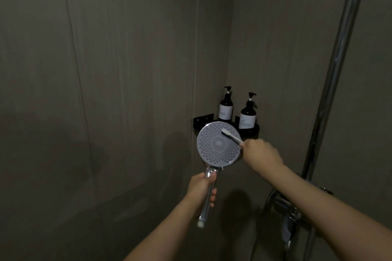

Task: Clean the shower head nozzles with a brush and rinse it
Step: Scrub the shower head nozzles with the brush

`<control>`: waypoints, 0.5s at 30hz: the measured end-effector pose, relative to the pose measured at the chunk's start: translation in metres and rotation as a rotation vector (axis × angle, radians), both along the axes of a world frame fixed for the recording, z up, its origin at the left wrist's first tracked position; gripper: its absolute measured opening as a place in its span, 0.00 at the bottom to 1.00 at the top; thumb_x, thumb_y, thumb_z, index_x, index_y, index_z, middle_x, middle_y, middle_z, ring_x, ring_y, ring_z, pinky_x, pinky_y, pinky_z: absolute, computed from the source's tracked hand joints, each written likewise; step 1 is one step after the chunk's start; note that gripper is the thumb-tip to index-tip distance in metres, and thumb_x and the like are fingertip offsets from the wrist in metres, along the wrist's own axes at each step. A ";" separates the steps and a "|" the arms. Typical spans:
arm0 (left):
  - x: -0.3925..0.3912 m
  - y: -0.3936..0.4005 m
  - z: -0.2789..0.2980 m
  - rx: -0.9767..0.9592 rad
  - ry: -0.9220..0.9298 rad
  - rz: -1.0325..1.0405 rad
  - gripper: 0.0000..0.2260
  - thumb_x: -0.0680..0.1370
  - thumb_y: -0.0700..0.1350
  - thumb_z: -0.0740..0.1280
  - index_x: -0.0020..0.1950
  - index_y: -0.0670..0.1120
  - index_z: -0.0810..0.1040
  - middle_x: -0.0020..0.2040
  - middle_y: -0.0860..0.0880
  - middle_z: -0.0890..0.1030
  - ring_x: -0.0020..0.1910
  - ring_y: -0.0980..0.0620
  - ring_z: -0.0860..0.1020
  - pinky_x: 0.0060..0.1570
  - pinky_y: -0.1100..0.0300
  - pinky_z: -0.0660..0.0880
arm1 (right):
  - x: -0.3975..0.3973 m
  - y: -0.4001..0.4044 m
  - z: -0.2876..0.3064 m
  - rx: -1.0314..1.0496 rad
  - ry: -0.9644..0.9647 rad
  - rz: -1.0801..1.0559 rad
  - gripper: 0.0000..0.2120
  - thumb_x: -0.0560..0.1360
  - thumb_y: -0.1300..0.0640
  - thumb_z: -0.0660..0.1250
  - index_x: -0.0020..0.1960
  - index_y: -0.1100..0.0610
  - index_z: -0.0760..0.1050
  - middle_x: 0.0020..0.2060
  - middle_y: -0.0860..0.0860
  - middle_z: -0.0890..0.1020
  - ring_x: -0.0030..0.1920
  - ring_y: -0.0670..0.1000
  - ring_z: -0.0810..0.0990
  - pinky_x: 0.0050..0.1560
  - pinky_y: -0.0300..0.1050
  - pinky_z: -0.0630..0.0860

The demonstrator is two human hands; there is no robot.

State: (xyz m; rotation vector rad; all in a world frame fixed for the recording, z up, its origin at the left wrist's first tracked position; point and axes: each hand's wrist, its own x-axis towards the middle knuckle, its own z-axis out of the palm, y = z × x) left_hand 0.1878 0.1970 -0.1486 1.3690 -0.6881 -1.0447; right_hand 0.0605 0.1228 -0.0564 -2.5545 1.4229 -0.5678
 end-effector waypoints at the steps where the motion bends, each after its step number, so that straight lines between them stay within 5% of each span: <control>1: 0.000 0.001 0.000 0.000 -0.001 0.001 0.09 0.78 0.47 0.60 0.39 0.46 0.68 0.26 0.48 0.70 0.19 0.54 0.67 0.22 0.66 0.65 | 0.001 0.001 0.000 0.019 0.001 0.006 0.14 0.80 0.53 0.53 0.51 0.59 0.75 0.38 0.53 0.76 0.39 0.54 0.76 0.35 0.44 0.71; 15: -0.006 0.006 -0.002 -0.003 -0.060 -0.016 0.11 0.78 0.46 0.61 0.36 0.46 0.68 0.26 0.47 0.70 0.18 0.55 0.67 0.21 0.67 0.65 | 0.011 0.015 0.002 0.017 -0.098 -0.004 0.13 0.80 0.54 0.54 0.55 0.59 0.75 0.44 0.56 0.79 0.42 0.56 0.78 0.38 0.44 0.71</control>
